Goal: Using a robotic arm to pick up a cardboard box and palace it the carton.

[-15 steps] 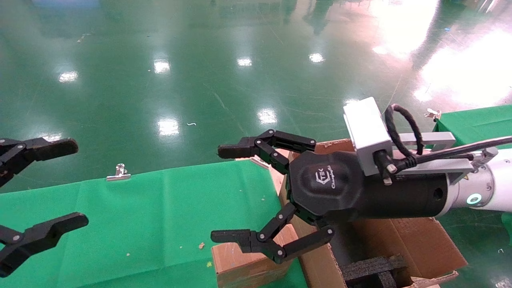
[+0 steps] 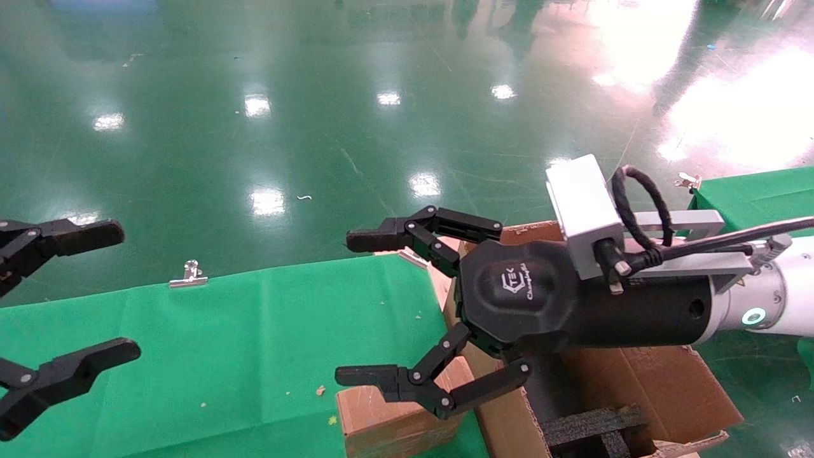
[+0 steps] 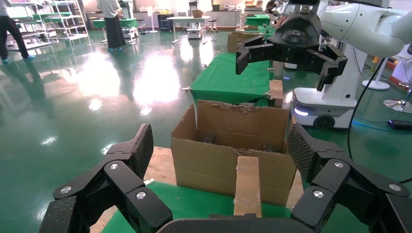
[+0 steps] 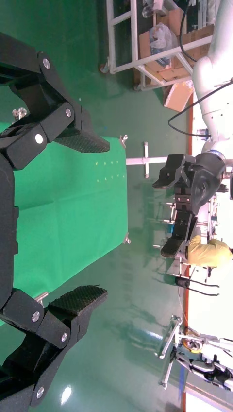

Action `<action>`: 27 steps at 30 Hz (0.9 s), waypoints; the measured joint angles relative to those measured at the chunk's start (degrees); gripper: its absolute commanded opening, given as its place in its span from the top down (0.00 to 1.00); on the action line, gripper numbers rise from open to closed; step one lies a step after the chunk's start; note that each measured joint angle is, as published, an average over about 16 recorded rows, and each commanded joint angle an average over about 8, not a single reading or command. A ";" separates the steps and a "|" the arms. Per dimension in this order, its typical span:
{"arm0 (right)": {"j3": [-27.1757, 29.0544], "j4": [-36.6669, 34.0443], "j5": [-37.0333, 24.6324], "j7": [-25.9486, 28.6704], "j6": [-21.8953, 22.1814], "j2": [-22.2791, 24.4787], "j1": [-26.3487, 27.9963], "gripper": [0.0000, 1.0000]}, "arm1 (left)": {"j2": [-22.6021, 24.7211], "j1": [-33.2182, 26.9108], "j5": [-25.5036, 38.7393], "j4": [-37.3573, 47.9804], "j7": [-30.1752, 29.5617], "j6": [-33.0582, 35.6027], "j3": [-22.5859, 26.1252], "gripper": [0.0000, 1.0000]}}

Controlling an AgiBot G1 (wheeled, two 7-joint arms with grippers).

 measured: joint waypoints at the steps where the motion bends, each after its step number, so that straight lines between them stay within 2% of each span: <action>1: 0.00 0.00 0.00 0.00 0.00 0.00 0.00 0.00 | 0.00 0.00 0.00 0.00 0.00 0.00 0.00 0.00; 3: 0.00 0.00 0.00 0.00 0.00 0.00 0.00 0.00 | 0.00 0.00 0.00 0.00 0.00 0.00 0.00 0.02; 11: 0.03 0.00 0.00 -0.01 -0.01 0.00 -0.02 0.00 | 0.00 0.00 0.00 0.00 0.00 0.00 0.00 0.98; 20: -0.46 -0.39 -0.98 0.19 -0.09 0.02 0.28 0.00 | 0.00 0.00 0.00 0.00 0.00 0.00 0.00 1.00; 27: -3.21 -1.81 -5.81 1.83 -1.33 -0.21 2.80 0.00 | 0.00 0.00 0.00 0.00 0.00 0.00 0.00 1.00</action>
